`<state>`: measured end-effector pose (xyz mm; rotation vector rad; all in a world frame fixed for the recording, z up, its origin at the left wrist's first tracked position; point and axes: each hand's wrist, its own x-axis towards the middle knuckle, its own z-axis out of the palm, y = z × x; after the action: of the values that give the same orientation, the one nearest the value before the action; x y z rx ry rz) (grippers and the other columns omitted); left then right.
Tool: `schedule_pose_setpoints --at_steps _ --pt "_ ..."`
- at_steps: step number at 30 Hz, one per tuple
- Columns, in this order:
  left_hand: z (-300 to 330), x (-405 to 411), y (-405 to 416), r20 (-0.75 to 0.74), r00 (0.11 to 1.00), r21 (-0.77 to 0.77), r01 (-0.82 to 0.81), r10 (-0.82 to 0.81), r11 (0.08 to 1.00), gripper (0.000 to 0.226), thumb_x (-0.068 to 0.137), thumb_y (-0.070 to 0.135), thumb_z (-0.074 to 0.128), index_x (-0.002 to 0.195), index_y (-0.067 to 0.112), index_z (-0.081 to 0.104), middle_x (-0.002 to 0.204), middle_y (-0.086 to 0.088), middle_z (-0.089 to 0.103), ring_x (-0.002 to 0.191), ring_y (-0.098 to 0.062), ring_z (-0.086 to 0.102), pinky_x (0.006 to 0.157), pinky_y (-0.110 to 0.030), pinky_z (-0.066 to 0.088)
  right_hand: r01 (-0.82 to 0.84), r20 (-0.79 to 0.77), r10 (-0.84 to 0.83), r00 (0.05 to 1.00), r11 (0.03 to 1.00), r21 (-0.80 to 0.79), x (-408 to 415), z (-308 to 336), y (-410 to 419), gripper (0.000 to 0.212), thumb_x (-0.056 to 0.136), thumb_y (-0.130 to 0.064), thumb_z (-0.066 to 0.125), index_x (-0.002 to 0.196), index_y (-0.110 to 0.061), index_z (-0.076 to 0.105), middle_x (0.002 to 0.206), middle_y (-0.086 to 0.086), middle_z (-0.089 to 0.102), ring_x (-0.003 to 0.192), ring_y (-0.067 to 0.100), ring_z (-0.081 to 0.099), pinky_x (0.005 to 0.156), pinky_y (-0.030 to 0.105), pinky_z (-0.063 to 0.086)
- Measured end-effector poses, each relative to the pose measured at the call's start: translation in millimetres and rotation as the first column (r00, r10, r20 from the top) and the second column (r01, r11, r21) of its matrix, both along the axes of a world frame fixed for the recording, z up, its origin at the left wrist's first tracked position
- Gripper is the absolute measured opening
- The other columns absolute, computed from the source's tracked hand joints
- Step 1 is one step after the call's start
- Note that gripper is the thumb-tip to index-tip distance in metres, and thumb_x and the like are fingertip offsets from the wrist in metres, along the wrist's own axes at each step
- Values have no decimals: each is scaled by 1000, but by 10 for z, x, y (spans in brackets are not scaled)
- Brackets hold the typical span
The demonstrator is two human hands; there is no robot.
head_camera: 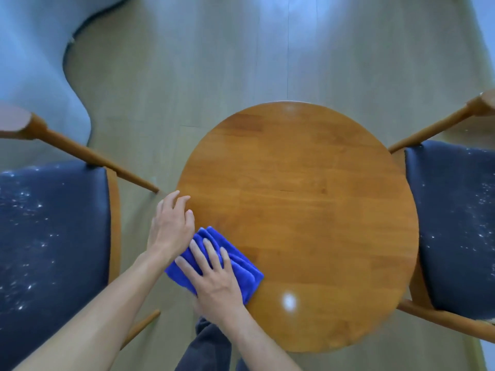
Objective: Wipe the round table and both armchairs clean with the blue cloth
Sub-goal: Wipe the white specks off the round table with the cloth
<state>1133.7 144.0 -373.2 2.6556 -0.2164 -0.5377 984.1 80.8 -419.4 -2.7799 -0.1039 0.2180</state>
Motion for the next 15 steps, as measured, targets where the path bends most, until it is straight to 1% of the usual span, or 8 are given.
schedule_pose_setpoints --at_steps 2,4,6,7,9,10,12,15 --pt "-35 164 55 23 999 -29 -47 48 998 40 97 18 41 135 9 49 148 -6 37 138 -22 28 113 -42 26 -70 13 70 997 997 12 342 -73 -93 56 84 -43 53 139 -34 43 154 1 34 142 27 31 108 50 36" --pt "-92 300 61 59 995 -76 -72 77 995 41 97 19 42 136 8 47 147 -7 38 137 -23 29 113 -41 25 -41 73 40 997 999 9 842 -129 -263 55 83 -45 60 135 -32 50 151 1 40 140 26 35 107 48 37" --pt "-149 406 17 110 993 -102 -36 48 994 45 97 23 39 138 7 45 147 -9 39 136 -27 31 113 -42 25 79 110 -78 991 997 1 1425 -158 -574 57 81 -49 64 134 -31 54 150 2 42 138 27 38 107 48 36" --pt "-183 453 -18 135 991 -96 2 11 995 49 94 27 37 138 7 45 146 -11 40 136 -29 33 113 -43 25 132 93 -131 987 991 -1 1695 -168 -793 59 81 -50 63 137 -33 51 152 2 39 140 28 35 109 48 33" --pt "-260 509 -105 159 983 -64 100 -89 993 56 88 31 37 139 7 46 147 -12 40 137 -31 33 113 -46 26 219 33 -218 975 975 -37 2086 -162 -1359 66 85 -53 58 145 -34 39 158 2 26 144 28 23 111 48 25" --pt "-302 525 -156 162 975 -38 163 -155 986 57 88 33 38 139 9 45 148 -12 38 139 -31 31 114 -47 25 301 22 -300 954 952 -56 2185 -156 -1692 67 87 -54 55 147 -35 34 159 1 21 145 27 19 112 48 23" --pt "-371 543 -280 167 941 26 293 -294 956 58 89 35 38 142 13 43 152 -10 33 143 -29 25 117 -46 20 524 25 -525 851 846 -99 2185 -127 -2405 67 89 -55 52 149 -34 28 160 0 17 146 25 15 114 48 20" --pt "-435 562 -485 159 882 102 431 -443 896 59 91 41 39 146 21 36 157 -9 24 146 -29 17 118 -47 13 828 -4 -834 552 548 -123 1597 -27 -3195 68 92 -53 49 151 -31 22 161 2 12 147 27 11 114 54 19"
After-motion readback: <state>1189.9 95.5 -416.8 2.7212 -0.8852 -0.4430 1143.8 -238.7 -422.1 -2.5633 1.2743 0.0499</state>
